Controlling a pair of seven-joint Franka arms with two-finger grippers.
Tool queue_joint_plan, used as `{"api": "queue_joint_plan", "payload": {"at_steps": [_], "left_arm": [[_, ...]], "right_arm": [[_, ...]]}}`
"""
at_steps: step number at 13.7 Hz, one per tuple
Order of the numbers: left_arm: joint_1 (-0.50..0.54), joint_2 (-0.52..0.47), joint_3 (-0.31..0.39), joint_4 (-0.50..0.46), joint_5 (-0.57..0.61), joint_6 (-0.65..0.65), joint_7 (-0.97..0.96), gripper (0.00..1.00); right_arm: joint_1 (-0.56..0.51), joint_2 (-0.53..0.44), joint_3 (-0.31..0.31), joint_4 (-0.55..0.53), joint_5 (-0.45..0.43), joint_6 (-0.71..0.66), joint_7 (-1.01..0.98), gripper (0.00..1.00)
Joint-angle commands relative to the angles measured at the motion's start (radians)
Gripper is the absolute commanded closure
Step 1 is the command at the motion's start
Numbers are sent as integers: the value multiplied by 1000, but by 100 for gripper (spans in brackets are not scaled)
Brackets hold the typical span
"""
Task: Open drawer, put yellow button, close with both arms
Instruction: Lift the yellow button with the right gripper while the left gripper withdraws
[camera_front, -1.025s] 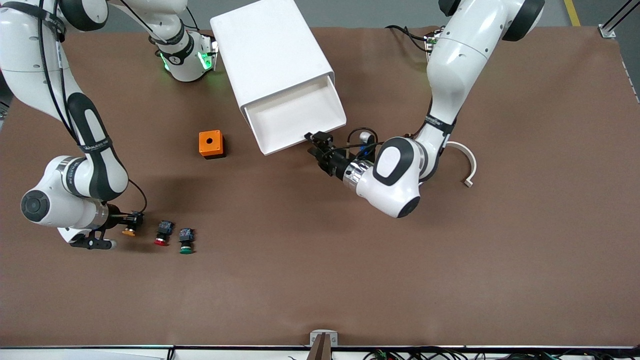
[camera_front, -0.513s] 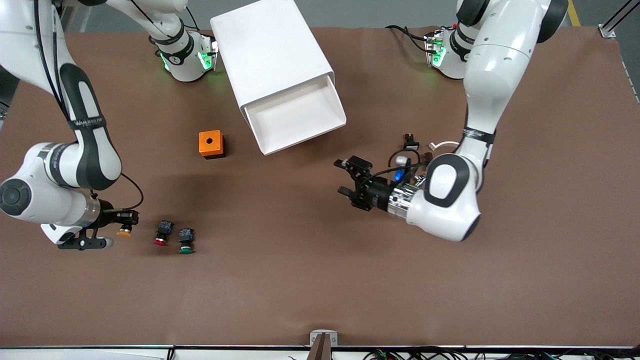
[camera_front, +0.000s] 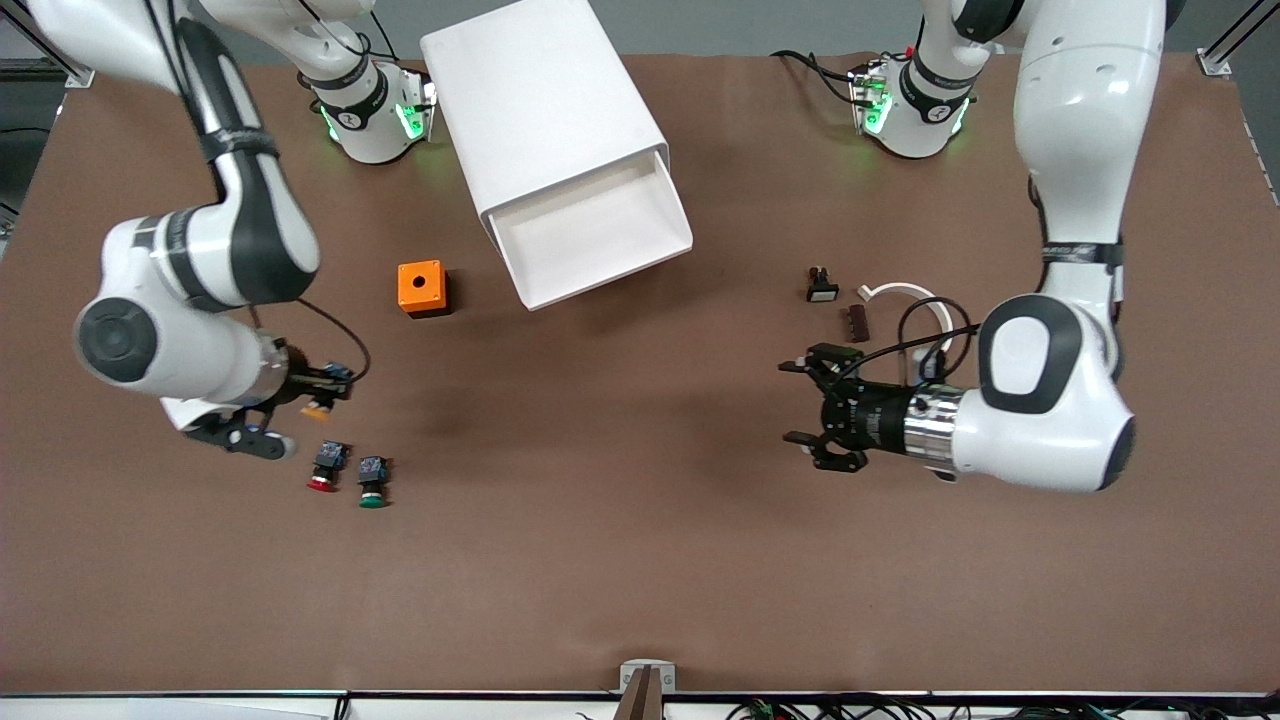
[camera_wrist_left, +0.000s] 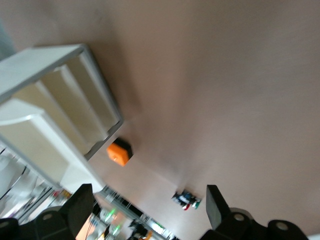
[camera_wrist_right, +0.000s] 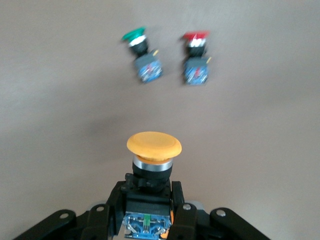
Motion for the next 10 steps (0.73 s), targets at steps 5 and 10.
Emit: {"api": "queue_joint_plan", "payload": {"at_steps": [5,10], "left_arm": [[-14,-112,17,-15,299,-8,241,1],[-17,-161,17,-16,435,-8,384,0]], "right_arm": [[293,-117,-11,-24,81,-47,622,99],[462,-134,-12,-28,106,-2,1036,99]]}}
